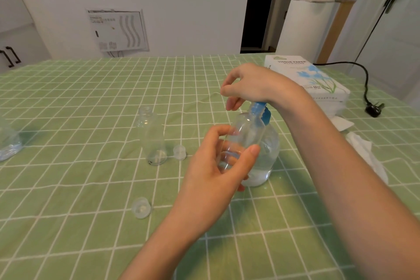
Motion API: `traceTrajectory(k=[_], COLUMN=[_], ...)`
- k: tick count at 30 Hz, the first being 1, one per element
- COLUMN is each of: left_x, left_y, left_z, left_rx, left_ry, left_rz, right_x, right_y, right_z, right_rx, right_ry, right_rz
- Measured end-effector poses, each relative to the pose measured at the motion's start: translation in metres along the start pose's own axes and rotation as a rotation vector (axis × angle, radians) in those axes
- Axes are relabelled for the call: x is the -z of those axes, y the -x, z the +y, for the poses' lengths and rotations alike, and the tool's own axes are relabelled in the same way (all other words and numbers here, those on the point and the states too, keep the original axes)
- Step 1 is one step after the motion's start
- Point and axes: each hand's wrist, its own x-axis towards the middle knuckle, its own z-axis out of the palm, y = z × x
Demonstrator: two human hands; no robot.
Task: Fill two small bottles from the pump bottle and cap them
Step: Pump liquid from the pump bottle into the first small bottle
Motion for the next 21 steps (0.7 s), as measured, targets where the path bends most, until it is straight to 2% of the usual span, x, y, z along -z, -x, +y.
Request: traceTrajectory(k=[6, 11, 21], left_x=[-0.001, -0.003, -0.001], left_y=[0.000, -0.001, -0.004], left_z=[-0.001, 0.000, 0.004], left_rx=[0.009, -0.003, -0.036], left_ry=[-0.010, -0.004, -0.024], left_rz=[-0.001, 0.000, -0.003], right_x=[-0.003, 0.002, 0.008], right_y=[0.000, 0.000, -0.002], right_z=[0.004, 0.000, -0.004], right_rx=[-0.006, 0.025, 0.003], right_ry=[-0.015, -0.014, 0.056], right_rz=[0.018, 0.114, 0.063])
